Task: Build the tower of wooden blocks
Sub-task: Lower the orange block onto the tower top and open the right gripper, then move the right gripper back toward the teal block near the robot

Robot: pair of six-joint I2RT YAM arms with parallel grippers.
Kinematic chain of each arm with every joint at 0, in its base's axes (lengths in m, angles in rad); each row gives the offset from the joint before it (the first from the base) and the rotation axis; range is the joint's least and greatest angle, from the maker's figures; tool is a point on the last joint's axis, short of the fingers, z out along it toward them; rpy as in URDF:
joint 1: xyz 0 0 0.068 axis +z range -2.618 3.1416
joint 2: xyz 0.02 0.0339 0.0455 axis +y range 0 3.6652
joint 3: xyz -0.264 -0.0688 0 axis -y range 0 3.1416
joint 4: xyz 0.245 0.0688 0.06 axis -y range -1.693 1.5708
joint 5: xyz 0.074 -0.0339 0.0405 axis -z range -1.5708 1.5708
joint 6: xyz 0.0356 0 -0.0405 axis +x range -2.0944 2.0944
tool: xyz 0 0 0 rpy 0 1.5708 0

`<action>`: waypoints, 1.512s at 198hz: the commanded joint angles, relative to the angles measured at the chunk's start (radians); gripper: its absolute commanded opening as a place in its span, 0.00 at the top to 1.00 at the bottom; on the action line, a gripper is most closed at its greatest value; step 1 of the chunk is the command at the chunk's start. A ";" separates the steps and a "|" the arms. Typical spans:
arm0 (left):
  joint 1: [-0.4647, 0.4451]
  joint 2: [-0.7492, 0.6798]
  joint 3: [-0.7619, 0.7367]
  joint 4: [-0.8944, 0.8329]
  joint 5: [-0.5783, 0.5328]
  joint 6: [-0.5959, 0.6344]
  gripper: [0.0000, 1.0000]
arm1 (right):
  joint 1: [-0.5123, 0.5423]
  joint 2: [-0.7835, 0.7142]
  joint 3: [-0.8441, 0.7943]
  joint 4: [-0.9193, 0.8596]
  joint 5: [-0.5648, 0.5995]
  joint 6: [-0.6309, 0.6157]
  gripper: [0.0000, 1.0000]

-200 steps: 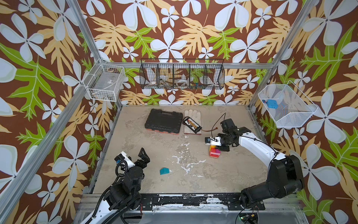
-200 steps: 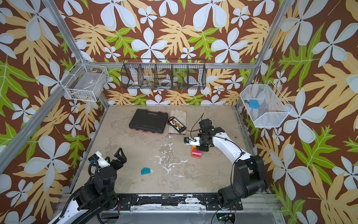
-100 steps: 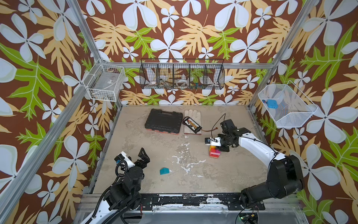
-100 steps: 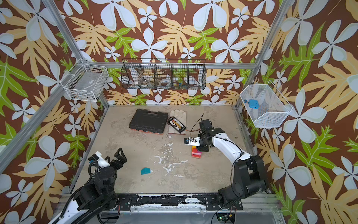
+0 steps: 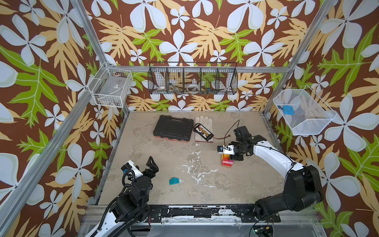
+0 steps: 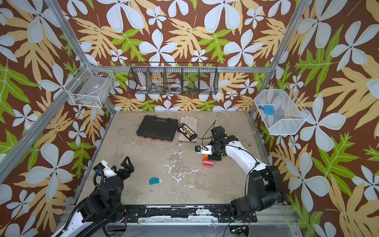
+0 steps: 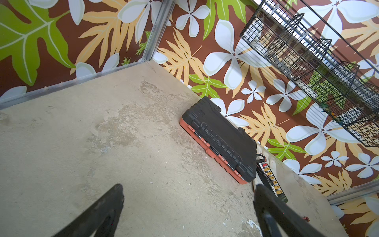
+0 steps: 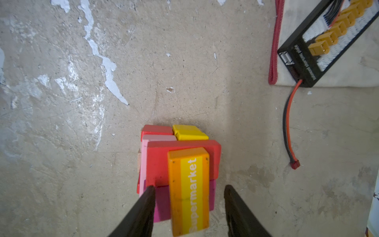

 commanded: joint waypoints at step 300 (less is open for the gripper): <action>0.001 -0.007 0.001 0.003 -0.012 -0.003 0.00 | 0.657 0.544 0.432 0.069 -0.106 0.436 0.23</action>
